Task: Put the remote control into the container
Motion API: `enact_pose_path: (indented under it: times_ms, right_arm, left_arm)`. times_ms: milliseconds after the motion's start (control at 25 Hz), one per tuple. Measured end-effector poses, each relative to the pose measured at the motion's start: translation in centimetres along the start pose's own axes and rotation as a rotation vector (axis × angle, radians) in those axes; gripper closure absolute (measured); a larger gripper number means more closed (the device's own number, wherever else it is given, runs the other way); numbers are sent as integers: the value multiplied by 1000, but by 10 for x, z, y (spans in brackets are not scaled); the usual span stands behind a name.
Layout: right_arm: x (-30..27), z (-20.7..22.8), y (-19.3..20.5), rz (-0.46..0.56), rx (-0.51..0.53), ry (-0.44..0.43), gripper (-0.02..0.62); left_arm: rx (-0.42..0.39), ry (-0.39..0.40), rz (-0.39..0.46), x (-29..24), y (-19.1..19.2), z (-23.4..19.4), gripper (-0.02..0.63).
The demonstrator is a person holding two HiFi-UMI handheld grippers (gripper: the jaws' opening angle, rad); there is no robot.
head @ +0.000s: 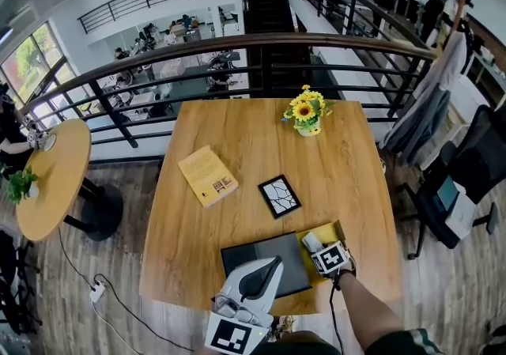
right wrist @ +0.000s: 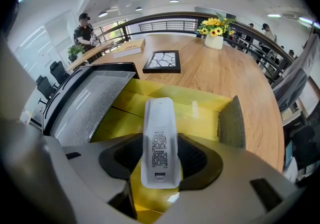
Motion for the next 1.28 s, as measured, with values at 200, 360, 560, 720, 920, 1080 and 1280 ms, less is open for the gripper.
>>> enact_pose_path:
  times_ms: [200,360,560,720,920,1080,1280]
  right_arm:
    - [0,0,1,18,-1,-8,370]
    - [0,2,3,37,-17,-37,367]
    - [0,-1,6,44,19,-20,348]
    - [11,-2,3,81,33,-27,339]
    - [33,-7,-7,164,65,-17,339]
    - [45,-11,-12,202,74,-16,339]
    - [46,-17,-7,210,66,-27,339]
  left_arm:
    - [9,-7,9,5,-3,-1,606]
    - [18,-13,14,9,-5,-1,606]
    - [35,-21,18,14,-7,-1,606]
    - [40,-25,25,17,-9,-1,606]
    - [10,-28,54,17,-18,-3,606]
    - [5,-26,79,18,-26,0,606]
    - [0,-10,79,21,-30,7,606]
Point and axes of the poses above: the fingertips, and each gripper's own axes: x backward along the fingers, z to its right, y out of its underside, the point moved 6 cm from there along x, backward along the fingers, and after that the axes turned 9 degrees about -x, right-handed, at the moved point
